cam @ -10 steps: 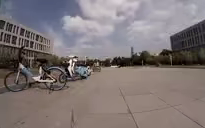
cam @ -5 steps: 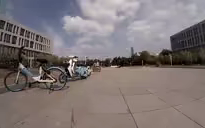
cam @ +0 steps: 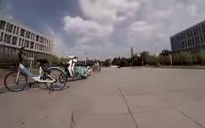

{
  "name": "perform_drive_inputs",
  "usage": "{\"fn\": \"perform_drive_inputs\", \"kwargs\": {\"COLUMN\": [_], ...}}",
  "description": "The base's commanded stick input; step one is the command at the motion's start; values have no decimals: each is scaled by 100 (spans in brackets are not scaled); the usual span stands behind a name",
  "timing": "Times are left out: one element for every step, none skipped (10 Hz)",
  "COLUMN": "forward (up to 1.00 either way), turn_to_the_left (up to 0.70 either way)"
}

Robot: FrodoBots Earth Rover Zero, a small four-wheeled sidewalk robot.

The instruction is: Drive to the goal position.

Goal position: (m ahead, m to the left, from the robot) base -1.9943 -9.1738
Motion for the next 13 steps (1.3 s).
{"fn": "perform_drive_inputs", "kwargs": {"forward": [59,59,59,59,59,59,61,64,65,65,65,65,65], "turn_to_the_left": [-59,-59,-59,-59,-56,-44,-15,0,0,0,0,0,0]}}
